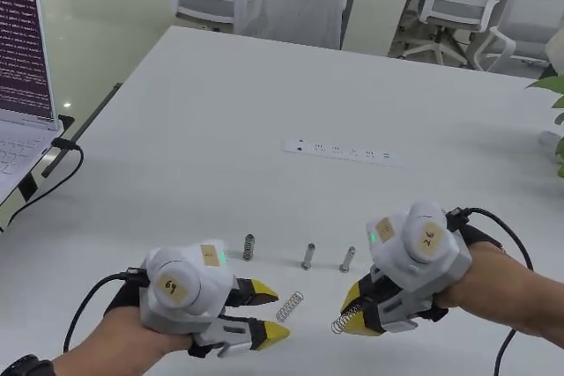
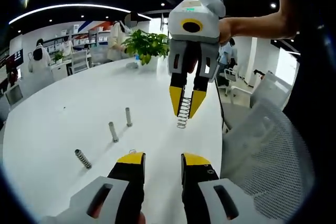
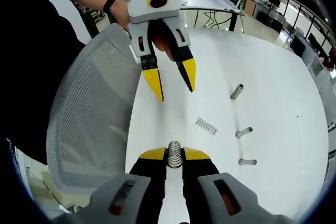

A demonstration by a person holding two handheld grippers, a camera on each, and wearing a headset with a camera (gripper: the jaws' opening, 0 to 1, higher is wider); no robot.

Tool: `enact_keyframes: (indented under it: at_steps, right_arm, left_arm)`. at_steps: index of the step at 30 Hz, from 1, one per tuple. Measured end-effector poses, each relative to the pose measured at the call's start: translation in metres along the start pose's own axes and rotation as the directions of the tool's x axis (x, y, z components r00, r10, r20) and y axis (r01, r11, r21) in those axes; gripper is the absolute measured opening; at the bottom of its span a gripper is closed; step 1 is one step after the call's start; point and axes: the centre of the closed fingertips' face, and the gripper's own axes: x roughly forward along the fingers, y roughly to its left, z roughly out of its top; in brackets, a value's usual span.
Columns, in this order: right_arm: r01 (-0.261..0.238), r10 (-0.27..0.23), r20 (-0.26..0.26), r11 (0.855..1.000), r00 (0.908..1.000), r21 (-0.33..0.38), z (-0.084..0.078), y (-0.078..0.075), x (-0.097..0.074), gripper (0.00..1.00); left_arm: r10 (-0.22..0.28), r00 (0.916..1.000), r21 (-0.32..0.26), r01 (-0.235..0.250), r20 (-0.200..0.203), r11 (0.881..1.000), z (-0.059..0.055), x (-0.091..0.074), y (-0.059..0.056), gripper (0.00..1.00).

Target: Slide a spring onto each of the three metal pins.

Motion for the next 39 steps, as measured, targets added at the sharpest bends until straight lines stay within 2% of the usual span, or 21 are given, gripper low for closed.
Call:
enact_keyframes:
  at_steps: [7, 15, 24, 39]
  right_arm:
    - [0.02, -0.02, -0.003, 1.0, 0.9998, 0.013, -0.002, -0.014, -0.001, 0.08]
    - [0.03, -0.029, -0.017, 0.999, 0.9994, 0.044, -0.009, -0.028, -0.001, 0.08]
    - [0.046, -0.045, -0.022, 0.998, 0.9988, 0.053, -0.012, -0.041, -0.006, 0.08]
    - [0.062, -0.06, -0.037, 0.997, 0.9975, 0.054, -0.014, -0.059, -0.012, 0.08]
  left_arm:
    - [0.06, 0.9981, -0.037, -0.061, -0.007, 0.997, -0.01, -0.019, 0.015, 0.26]
    - [0.134, 0.9908, -0.081, -0.135, -0.018, 0.988, -0.025, -0.041, 0.029, 0.31]
    - [0.186, 0.9821, -0.117, -0.188, -0.032, 0.975, -0.038, -0.058, 0.037, 0.35]
    - [0.235, 0.9712, -0.155, -0.238, -0.036, 0.959, -0.047, -0.074, 0.041, 0.4]
